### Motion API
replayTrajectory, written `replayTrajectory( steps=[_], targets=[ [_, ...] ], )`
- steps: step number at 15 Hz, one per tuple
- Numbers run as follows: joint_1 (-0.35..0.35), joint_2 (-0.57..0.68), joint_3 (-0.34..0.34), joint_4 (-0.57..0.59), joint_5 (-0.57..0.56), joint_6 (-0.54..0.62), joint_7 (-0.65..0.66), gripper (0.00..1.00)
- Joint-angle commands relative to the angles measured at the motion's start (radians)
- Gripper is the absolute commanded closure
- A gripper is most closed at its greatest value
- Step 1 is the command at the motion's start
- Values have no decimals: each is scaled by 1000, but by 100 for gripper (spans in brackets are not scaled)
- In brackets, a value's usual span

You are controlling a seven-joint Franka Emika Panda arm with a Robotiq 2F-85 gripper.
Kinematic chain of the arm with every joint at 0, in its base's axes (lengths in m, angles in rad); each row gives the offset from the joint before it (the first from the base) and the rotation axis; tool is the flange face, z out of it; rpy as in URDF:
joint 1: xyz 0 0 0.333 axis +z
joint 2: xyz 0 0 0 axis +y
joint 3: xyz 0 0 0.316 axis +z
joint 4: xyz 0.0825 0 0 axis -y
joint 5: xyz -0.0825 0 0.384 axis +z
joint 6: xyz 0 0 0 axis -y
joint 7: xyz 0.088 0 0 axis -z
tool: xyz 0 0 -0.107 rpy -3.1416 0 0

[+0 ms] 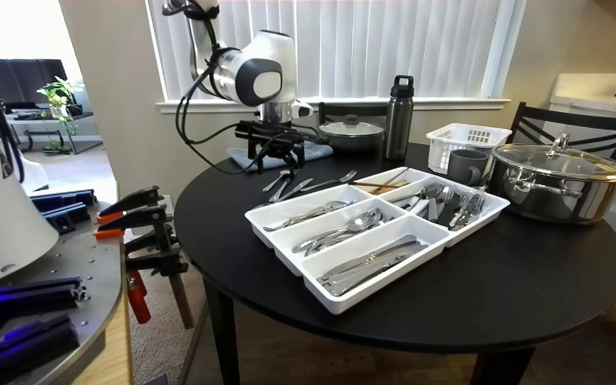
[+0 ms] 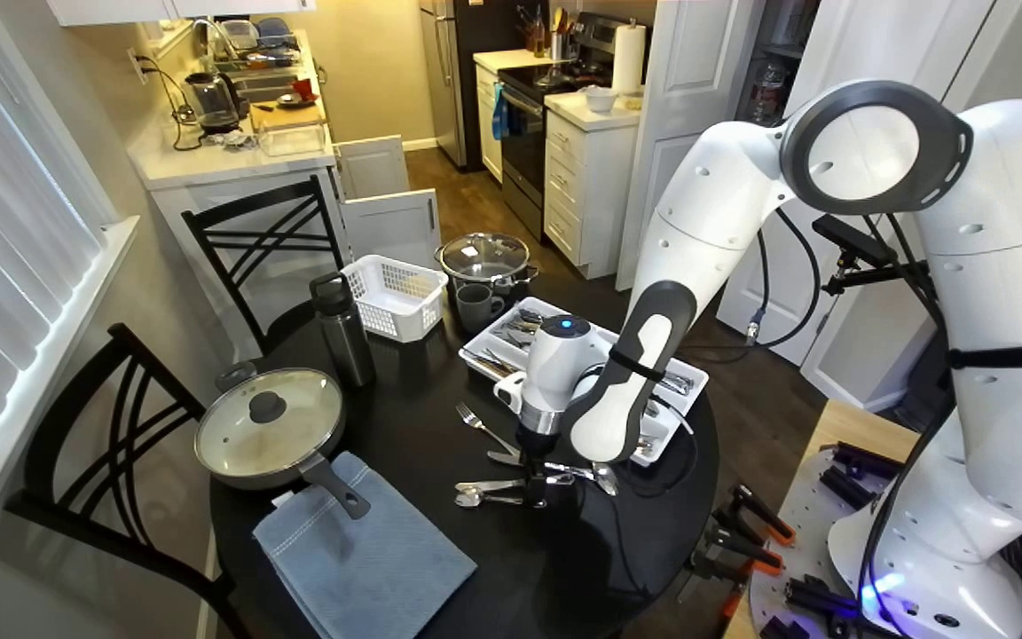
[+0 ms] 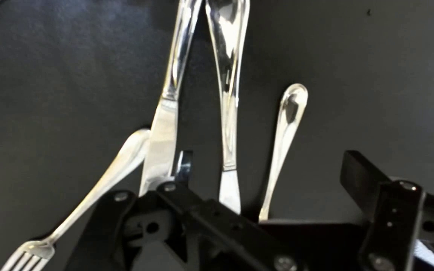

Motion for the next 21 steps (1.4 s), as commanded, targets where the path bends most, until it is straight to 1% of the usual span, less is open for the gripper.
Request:
replayTrajectory(
  steps=[1,2,4,7,14,15,16,18,20,21],
  targets=[
    [-141,26,112,-39,-43,18,-149,2],
    [-158,29,120,-42,-53,8,-172,0],
    [-148,25,88,-47,-81,2,-187,0],
    [-144,36,62,-46,-106,9,-205,0],
    [-138,78,52,-38,-114,14,-242,0],
    [-125,77,36,-37,-116,18,-235,4],
    [-112,71,22,-36,-118,25,-229,26],
    [-86,59,-7,-36,-124,37,-216,32],
    [-60,51,-36,-34,-135,53,-210,44],
    [-39,44,-56,-35,-141,61,-203,52]
  ],
)
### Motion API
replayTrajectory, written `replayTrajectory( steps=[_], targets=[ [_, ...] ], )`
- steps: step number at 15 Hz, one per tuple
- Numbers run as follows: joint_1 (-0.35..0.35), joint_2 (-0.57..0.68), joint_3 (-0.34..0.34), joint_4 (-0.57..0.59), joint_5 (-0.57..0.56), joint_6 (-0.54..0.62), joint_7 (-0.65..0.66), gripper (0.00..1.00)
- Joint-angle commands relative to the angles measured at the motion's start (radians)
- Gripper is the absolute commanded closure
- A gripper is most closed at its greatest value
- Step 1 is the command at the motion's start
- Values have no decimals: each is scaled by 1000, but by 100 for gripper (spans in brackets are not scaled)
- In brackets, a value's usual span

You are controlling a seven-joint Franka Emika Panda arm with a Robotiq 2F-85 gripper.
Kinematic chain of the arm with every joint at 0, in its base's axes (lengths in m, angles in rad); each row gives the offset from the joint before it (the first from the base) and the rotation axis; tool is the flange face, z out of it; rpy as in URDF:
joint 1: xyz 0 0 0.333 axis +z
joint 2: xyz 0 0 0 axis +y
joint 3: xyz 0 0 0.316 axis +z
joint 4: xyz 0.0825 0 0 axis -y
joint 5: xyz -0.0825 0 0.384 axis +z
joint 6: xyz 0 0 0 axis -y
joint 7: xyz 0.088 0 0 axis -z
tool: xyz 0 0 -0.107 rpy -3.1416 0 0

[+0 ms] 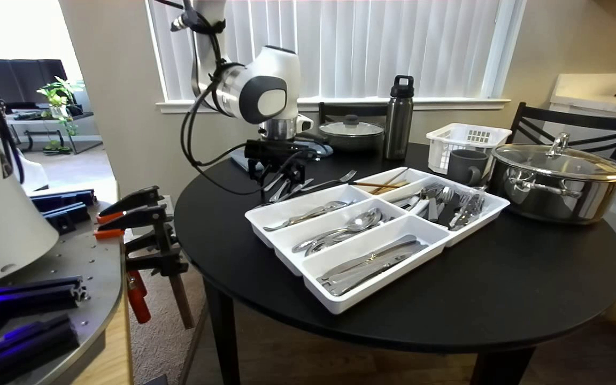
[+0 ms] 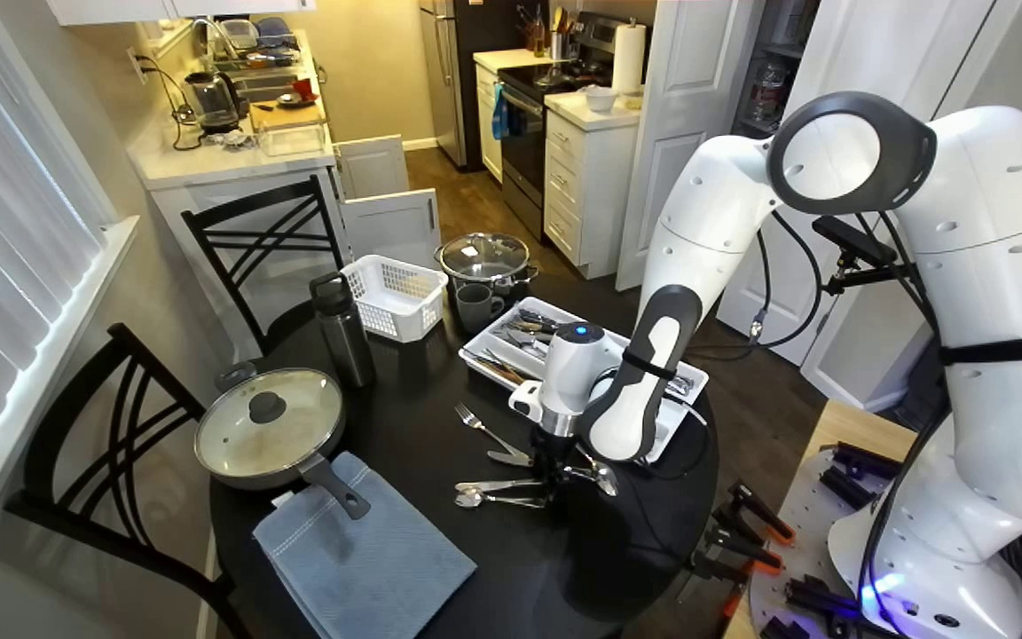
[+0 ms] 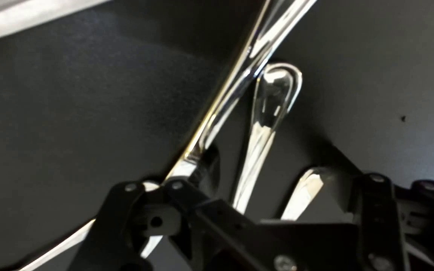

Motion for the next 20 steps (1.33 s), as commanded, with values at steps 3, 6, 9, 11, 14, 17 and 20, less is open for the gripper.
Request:
replayTrajectory(
  steps=[3,6,9,11,14,17,20],
  targets=[
    [113,-49,-114,-23,-55,49,29,69],
    [183,-67,-173,-30,-81,67,39,89],
    [239,-82,-215,-37,-106,78,51,99],
    [251,-87,-220,-41,-109,80,51,97],
    [256,-122,-225,-56,-96,86,72,97],
    [251,-203,-239,-82,-78,85,143,97],
    [167,-285,-165,-113,-53,61,173,97]
  ],
)
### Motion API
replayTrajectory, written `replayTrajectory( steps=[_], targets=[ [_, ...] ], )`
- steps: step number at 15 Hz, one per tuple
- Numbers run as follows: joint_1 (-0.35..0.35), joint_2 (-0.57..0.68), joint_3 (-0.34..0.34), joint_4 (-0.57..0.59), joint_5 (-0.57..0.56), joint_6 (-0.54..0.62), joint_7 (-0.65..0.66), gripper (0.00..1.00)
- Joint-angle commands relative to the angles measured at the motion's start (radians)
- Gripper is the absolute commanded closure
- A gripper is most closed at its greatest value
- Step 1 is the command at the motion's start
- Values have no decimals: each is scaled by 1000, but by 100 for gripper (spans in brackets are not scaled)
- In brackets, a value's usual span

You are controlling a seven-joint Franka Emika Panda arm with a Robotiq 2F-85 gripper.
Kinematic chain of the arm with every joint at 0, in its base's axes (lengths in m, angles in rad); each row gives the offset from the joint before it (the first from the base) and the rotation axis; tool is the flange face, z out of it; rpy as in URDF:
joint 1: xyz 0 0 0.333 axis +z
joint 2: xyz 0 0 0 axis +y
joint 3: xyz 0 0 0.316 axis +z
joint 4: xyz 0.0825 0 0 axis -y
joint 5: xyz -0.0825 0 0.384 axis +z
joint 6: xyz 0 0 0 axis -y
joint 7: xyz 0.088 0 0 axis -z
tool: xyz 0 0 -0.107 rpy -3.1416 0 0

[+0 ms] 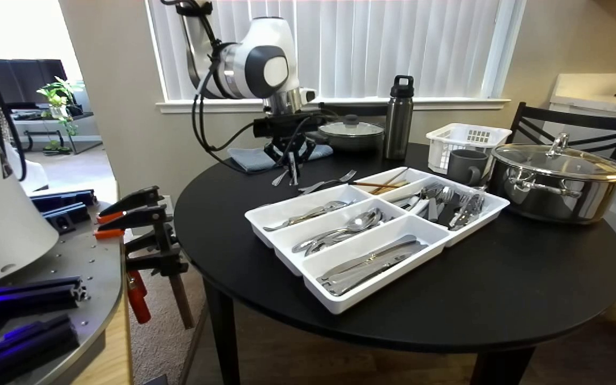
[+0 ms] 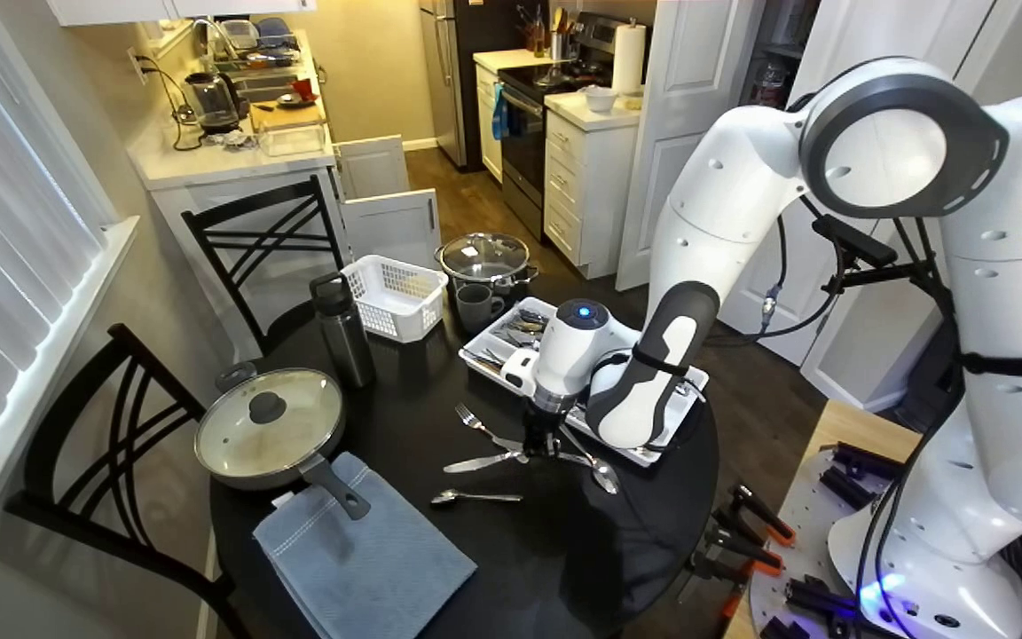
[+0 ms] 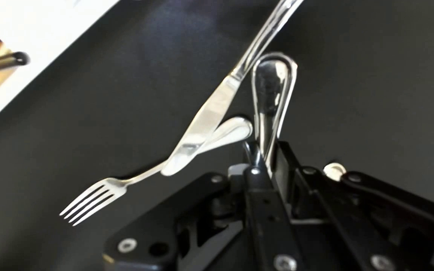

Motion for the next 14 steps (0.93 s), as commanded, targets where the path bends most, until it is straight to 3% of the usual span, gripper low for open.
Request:
replayTrajectory(
  steps=[1,4,8,14],
  targets=[
    [-88,-147,78,-94,29,-17,44,97],
    [-113,-213,87,-128,40,-38,56,97],
    [-105,-303,-7,-186,20,-64,70,97],
    [-143,-411,-298,-261,-66,-152,97,97]
  ],
)
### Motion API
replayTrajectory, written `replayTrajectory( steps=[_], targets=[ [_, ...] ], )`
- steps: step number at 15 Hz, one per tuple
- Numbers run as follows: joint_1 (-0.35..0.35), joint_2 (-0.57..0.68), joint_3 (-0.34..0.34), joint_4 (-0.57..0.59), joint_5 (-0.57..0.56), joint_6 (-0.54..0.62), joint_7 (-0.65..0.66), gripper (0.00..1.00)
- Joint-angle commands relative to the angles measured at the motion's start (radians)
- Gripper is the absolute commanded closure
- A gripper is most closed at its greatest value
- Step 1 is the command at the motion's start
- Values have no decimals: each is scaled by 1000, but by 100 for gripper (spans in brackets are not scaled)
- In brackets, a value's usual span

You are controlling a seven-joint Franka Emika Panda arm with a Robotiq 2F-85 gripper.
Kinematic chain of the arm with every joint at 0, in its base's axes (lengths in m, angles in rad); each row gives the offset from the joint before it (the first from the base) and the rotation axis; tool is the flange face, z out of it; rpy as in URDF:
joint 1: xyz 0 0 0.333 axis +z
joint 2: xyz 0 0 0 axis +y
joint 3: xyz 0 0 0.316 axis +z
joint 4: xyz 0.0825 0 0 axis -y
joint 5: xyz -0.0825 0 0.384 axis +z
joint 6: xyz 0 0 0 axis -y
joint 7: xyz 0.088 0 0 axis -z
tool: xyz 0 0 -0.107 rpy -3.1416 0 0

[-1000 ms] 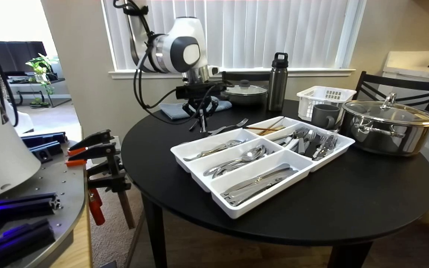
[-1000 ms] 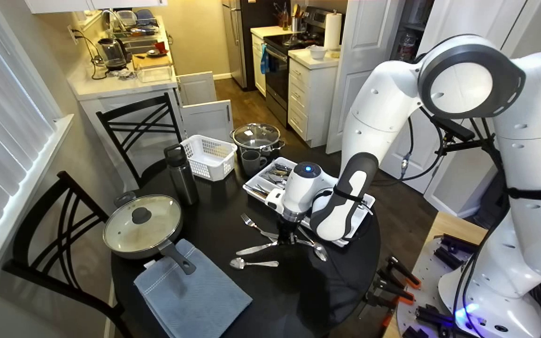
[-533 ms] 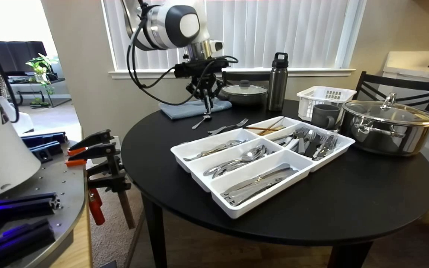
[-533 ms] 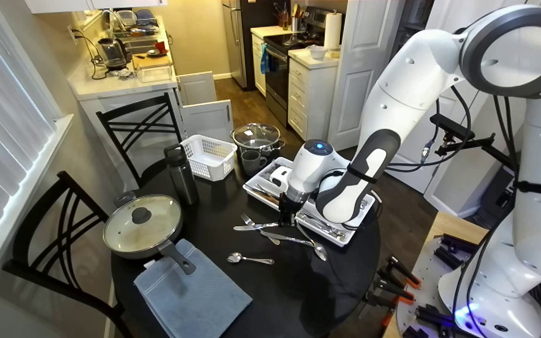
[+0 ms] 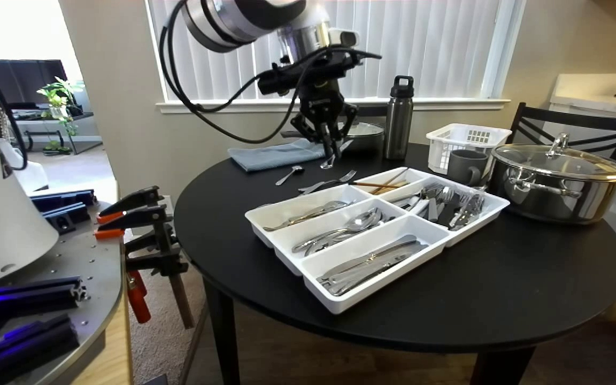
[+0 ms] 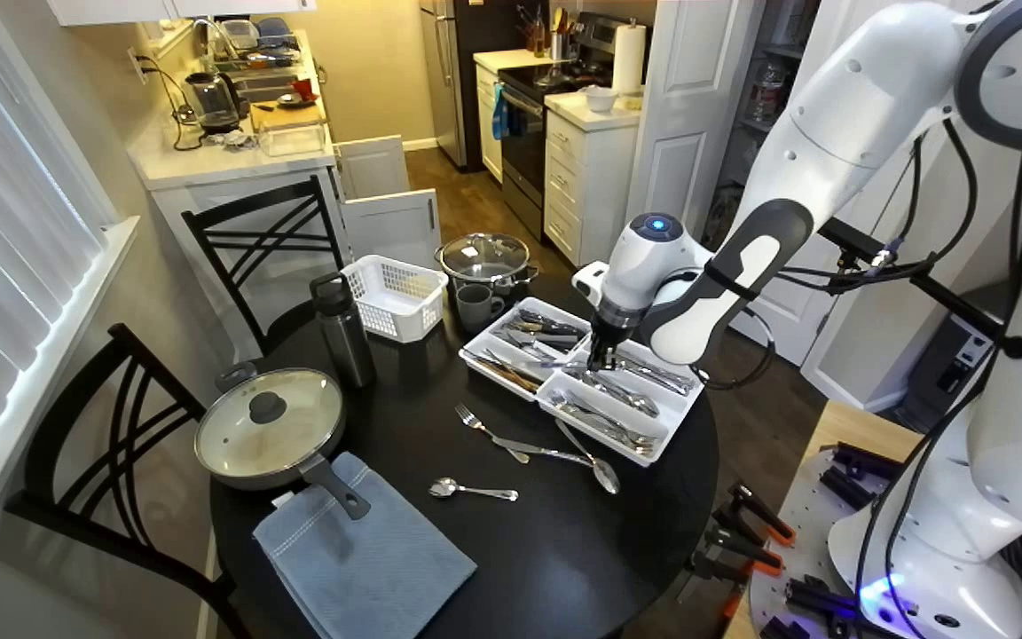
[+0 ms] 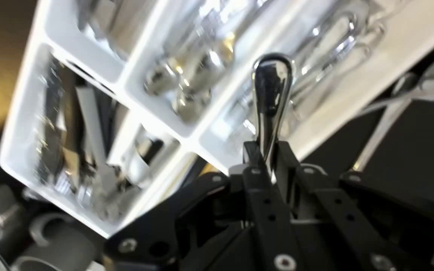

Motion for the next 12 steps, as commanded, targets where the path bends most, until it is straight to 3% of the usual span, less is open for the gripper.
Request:
replayTrajectory(
  steps=[1,6,12],
  targets=[
    [-53,-54,-150,-60,-73,-60,48,97],
    [-119,48,-223,-72,-40,-102,84,97],
    [-82,147,-252,-41,-33,-70,238,97]
  ],
)
